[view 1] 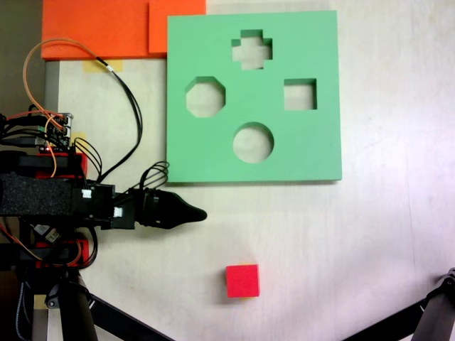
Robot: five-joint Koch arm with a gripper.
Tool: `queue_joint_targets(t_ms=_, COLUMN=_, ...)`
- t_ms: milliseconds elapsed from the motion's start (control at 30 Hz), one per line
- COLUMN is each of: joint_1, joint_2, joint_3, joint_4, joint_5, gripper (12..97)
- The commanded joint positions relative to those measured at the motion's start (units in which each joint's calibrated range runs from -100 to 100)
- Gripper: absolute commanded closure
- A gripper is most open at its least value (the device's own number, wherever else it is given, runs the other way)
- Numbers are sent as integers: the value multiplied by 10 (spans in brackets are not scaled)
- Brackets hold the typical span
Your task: Put the square block into the corresponding hole
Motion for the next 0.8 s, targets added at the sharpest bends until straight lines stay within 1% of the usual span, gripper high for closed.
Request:
queue_joint_targets(t_ms=0, joint_1=0, joint_2=-4, joint_3=-10, joint_4=-35, joint_5=-3, gripper=596)
queue_joint_targets(t_ms=633, joint_1=0, joint_2=-4, joint_3=-10, joint_4=-38, joint_5=-2, gripper=596)
queue_joint_targets(t_ms=700, joint_1=-12, joint_2=-4, joint_3=-10, joint_4=-39, joint_5=18, gripper=593)
queue_joint_targets(t_ms=767, joint_1=-21, joint_2=-4, joint_3=-10, joint_4=-30, joint_5=66, gripper=588)
